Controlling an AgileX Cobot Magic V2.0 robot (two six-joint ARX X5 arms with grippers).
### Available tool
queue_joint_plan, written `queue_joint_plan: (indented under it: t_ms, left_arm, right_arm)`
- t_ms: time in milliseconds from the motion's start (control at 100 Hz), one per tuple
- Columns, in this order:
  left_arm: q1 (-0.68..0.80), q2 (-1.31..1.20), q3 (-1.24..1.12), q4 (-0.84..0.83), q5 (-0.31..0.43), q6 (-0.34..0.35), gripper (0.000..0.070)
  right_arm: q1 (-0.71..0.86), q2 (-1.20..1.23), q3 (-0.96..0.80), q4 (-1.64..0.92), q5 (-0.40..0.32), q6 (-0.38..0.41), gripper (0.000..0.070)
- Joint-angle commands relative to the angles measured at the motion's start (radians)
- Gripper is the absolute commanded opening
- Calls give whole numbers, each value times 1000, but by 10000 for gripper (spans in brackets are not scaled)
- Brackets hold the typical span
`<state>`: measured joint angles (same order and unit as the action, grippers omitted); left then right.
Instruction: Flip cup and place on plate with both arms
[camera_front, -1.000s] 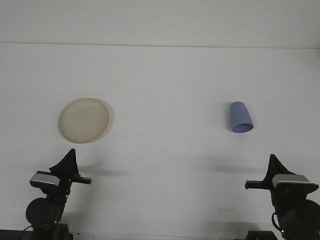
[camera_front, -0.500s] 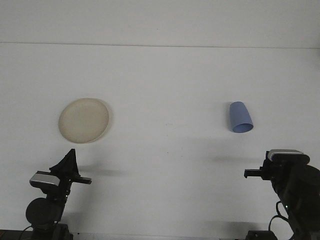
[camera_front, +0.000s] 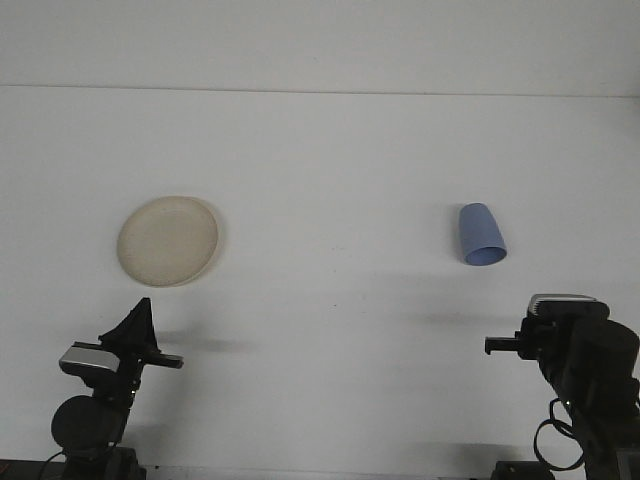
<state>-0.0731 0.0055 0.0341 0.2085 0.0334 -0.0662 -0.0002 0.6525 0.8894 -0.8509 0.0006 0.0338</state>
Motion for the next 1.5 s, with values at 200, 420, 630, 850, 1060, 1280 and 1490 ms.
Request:
queue_joint_plan:
  t_ms: [200,420,630,850,1060,1280,1490]
  left_arm:
    - [1,-2,-20,10,0,0,12]
    - [1,-2,-20,10,0,0,12]
    - [1,-2,-20,10,0,0,12]
    - [1,-2,-20,10,0,0,12]
    - [1,-2,-20,10,0,0,12]
    - [1,-2,-20,10,0,0,12]
    - [1,-2,-20,10,0,0,12]
  right_arm:
    - [2,2,16,8,0,3,463]
    - [2,2,16,10,0,3,462]
    - [0,71,16,69,0,3,462]
    - [-19,208,10,257,0,-38,462]
    - [-66,323,-42,499,-52,-64,462]
    - [-130,435,-121,688,-143,-72,461]
    - [-194,510,-209,840,-210,-91,461]
